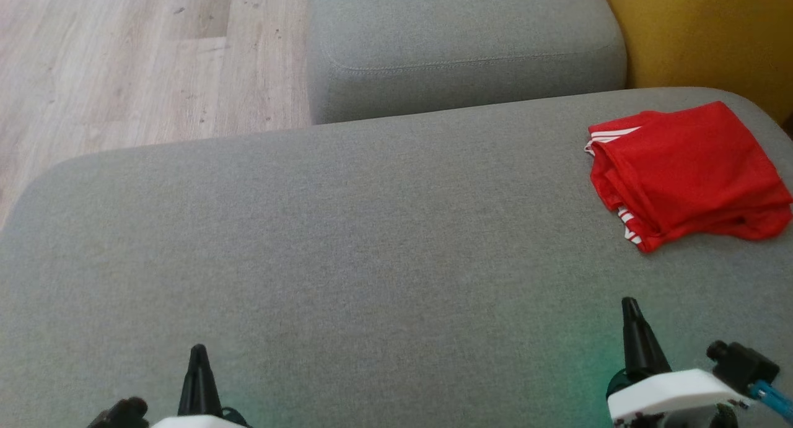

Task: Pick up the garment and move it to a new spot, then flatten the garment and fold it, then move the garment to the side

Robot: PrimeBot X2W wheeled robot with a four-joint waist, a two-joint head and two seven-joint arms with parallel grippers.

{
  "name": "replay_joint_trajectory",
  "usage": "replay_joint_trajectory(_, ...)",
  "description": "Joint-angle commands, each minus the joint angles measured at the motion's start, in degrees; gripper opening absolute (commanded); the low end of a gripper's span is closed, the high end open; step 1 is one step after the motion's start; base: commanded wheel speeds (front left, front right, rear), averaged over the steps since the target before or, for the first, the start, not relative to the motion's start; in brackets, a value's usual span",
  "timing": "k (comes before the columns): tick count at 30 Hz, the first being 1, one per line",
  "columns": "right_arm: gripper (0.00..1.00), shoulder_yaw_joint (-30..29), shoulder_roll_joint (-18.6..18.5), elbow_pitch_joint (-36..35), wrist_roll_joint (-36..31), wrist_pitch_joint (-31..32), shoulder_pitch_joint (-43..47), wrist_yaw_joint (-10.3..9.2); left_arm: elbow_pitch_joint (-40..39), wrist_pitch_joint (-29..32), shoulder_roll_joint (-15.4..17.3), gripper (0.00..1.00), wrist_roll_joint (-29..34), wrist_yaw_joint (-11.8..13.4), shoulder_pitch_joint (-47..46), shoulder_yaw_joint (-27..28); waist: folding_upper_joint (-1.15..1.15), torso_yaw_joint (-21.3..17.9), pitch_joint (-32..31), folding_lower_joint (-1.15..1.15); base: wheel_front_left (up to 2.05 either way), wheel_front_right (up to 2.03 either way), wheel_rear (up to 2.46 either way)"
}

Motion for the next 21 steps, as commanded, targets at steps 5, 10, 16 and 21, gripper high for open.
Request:
replay_joint_trajectory(5, 0.00, -0.49, -0.96, -2.26, 4.38, 0.78, -3.85, 0.18, -1.68, 1.08, 0.25, 0.00, -3.83, -0.94, -3.47, 2.06, 0.00, 0.11, 0.20, -0.01, 0.00, 0.00, 0.00)
replay_joint_trajectory(10, 0.00, -1.11, -1.01, -2.43, 8.56, 1.70, -4.39, 0.20, -1.69, 2.08, 0.26, 0.00, -7.65, -1.53, -4.21, 2.86, 0.00, 0.25, 0.45, -0.01, 0.00, 0.00, 0.00)
replay_joint_trajectory(16, 0.00, -1.74, -1.06, -2.59, 12.71, 2.62, -4.92, 0.22, -1.69, 3.07, 0.27, 0.00, -11.44, -2.11, -4.94, 3.67, 0.00, 0.38, 0.69, -0.01, 0.00, 0.00, 0.00)
replay_joint_trajectory(21, 0.00, -2.28, -1.09, -2.72, 16.17, 3.41, -5.37, 0.24, -1.70, 3.90, 0.27, 0.00, -14.61, -2.60, -5.56, 4.35, 0.00, 0.49, 0.89, -0.01, 0.00, 0.00, 0.00)
